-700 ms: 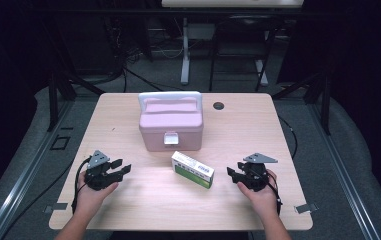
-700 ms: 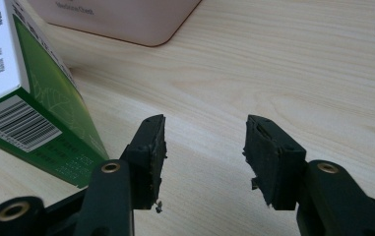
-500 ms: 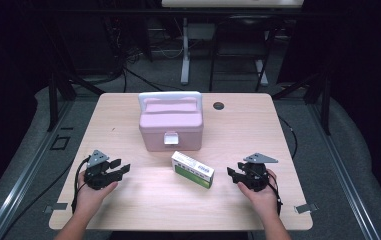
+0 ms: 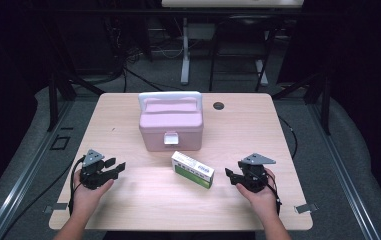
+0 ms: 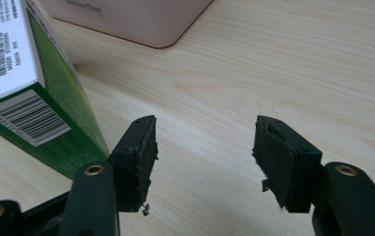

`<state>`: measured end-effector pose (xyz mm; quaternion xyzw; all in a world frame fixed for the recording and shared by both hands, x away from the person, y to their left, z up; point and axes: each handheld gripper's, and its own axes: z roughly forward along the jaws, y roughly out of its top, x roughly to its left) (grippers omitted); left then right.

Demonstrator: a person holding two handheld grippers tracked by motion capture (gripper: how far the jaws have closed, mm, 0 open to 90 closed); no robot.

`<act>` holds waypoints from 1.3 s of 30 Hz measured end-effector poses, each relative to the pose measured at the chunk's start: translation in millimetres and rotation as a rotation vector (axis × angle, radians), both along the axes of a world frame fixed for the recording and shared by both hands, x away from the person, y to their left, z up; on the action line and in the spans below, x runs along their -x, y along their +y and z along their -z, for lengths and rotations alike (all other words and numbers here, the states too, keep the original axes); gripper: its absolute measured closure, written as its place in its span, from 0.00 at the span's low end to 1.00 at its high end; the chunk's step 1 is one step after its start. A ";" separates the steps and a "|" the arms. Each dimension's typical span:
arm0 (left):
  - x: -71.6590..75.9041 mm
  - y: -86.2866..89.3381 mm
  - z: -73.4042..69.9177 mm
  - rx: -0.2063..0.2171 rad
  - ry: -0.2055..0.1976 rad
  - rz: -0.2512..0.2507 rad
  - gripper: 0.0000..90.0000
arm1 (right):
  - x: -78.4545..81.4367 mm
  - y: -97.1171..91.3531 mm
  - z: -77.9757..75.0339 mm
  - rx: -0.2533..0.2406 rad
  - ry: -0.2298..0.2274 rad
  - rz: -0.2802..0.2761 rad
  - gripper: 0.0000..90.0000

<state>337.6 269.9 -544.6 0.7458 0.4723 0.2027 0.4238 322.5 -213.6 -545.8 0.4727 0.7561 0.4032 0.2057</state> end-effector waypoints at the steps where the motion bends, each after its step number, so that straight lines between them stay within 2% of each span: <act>1: 0.7 -0.7 -0.9 -0.006 0.003 -0.005 0.57 | 0.1 0.7 0.0 0.001 0.004 -0.003 0.46; 2: 1.3 -1.1 -1.5 -0.011 -0.005 0.000 0.57 | 0.0 1.9 0.3 0.011 0.008 -0.004 0.46; 5: 3.6 -3.0 -3.5 -0.017 0.005 0.014 0.56 | -1.2 3.4 0.8 0.026 0.018 -0.001 0.46; 7: 3.6 -4.1 -2.8 -0.016 0.003 0.014 0.54 | -1.5 3.4 -0.4 0.020 0.025 0.009 0.46; 9: 3.5 -5.0 -3.5 0.007 0.007 0.030 0.55 | -1.3 3.5 -1.7 0.005 0.025 0.023 0.46; 11: 4.1 -4.8 -5.1 -0.006 0.032 0.033 0.56 | -1.5 3.1 -2.7 -0.012 0.047 0.030 0.43; 12: 4.1 -4.8 -5.1 -0.006 0.032 0.033 0.55 | -1.5 3.1 -2.7 -0.012 0.047 0.030 0.43; 13: 4.1 -5.7 -3.3 0.013 0.036 0.032 0.54 | -1.7 4.0 -3.8 -0.016 0.051 0.027 0.40; 15: 4.4 -5.6 -3.5 0.007 0.049 0.034 0.51 | -1.6 5.3 -5.6 -0.004 0.043 0.023 0.38; 19: 4.0 -8.0 -2.6 0.005 0.045 0.031 0.49 | -1.9 4.9 -12.4 -0.004 0.027 0.017 0.38; 24: 4.0 -7.0 -3.8 0.013 0.052 0.031 0.50 | -0.4 1.7 -17.2 -0.012 0.030 0.014 0.40; 26: 4.9 -6.5 -5.4 0.011 0.050 0.029 0.51 | 0.8 0.5 -21.1 0.011 0.032 0.015 0.41; 29: 4.8 -6.0 -5.2 0.006 0.051 0.028 0.51 | 1.5 0.0 -25.9 0.018 0.028 0.013 0.41; 33: 3.7 -4.7 -4.7 0.009 0.055 0.018 0.51 | 2.5 -3.9 -35.4 -0.003 0.016 0.020 0.39; 36: 4.6 -4.3 -5.3 0.011 0.038 0.005 0.53 | 1.3 -5.3 -37.2 -0.011 0.004 0.003 0.37; 37: 5.2 -3.5 -5.8 0.015 0.032 -0.003 0.56 | 0.9 -5.4 -38.2 -0.029 0.006 -0.006 0.38; 39: 5.5 1.2 -8.0 0.030 0.029 -0.011 0.56 | 1.7 -4.7 -41.7 -0.041 0.008 -0.028 0.42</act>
